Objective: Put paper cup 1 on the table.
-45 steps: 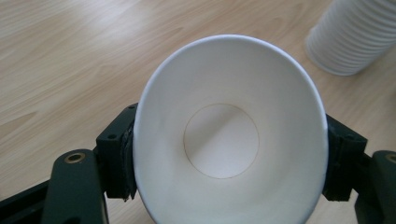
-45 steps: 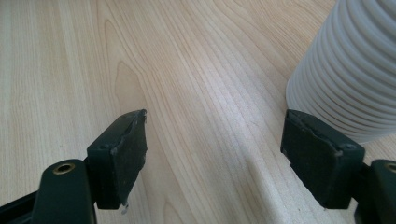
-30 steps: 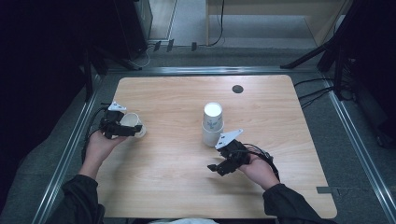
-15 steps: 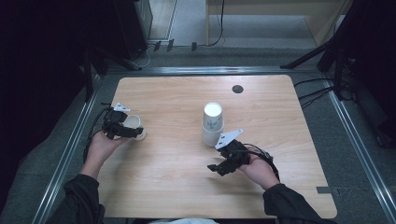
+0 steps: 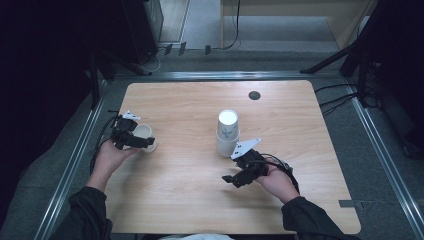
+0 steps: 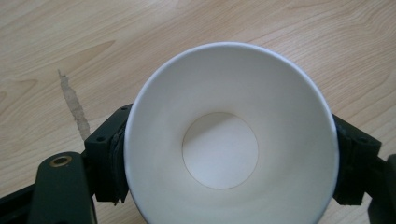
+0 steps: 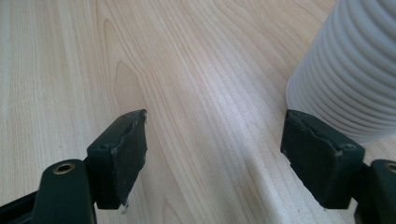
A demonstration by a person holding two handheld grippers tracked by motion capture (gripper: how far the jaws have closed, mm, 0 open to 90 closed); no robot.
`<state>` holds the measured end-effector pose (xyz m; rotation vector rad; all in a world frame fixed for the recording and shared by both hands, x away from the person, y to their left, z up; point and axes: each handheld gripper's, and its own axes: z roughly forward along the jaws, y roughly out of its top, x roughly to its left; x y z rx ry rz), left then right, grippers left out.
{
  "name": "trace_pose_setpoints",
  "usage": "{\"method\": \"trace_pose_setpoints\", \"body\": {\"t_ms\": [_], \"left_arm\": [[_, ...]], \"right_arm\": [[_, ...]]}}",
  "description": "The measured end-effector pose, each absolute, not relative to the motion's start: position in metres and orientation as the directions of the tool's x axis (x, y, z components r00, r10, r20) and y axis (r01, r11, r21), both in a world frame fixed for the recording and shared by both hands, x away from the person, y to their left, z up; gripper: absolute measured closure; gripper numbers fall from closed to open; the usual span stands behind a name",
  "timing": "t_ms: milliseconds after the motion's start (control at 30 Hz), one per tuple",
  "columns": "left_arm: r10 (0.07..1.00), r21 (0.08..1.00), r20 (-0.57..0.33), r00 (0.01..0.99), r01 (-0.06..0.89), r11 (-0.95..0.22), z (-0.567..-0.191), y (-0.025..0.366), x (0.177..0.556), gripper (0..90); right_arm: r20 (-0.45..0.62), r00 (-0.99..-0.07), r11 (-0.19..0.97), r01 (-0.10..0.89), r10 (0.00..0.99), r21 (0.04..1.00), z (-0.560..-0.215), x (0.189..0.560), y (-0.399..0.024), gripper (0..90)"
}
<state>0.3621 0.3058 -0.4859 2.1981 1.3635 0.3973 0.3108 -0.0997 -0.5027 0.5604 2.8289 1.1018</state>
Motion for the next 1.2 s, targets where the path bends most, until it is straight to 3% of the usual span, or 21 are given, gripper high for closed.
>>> {"method": "trace_pose_setpoints", "body": {"t_ms": [333, 533, 767, 1067, 1200], "left_arm": [[0.894, 0.585, -0.049, 0.445, 0.739, -0.336, -0.481, 0.306, 0.361, 13.8], [0.885, 0.618, -0.076, 0.458, 0.718, -0.319, -0.470, 0.306, 0.356, 13.1], [0.880, 0.665, -0.070, 0.470, 0.680, -0.310, -0.455, 0.302, 0.346, 13.2], [0.880, 0.714, -0.035, 0.473, 0.629, -0.309, -0.438, 0.297, 0.328, 13.4], [0.856, 0.732, -0.079, 0.510, 0.613, -0.298, -0.431, 0.294, 0.314, 14.4]], "right_arm": [[0.096, -0.922, 0.673, 0.343, 0.376, 0.656, -0.502, 0.313, -0.102, 22.6], [0.162, -0.882, 0.571, 0.416, 0.442, 0.707, -0.492, 0.320, -0.110, 18.0], [0.064, -0.891, 0.629, 0.366, 0.449, 0.686, -0.483, 0.322, -0.122, 15.6], [0.088, -0.883, 0.586, 0.378, 0.461, 0.717, -0.467, 0.333, -0.136, 13.8], [0.075, -0.876, 0.575, 0.374, 0.476, 0.728, -0.460, 0.339, -0.141, 13.6]]}}
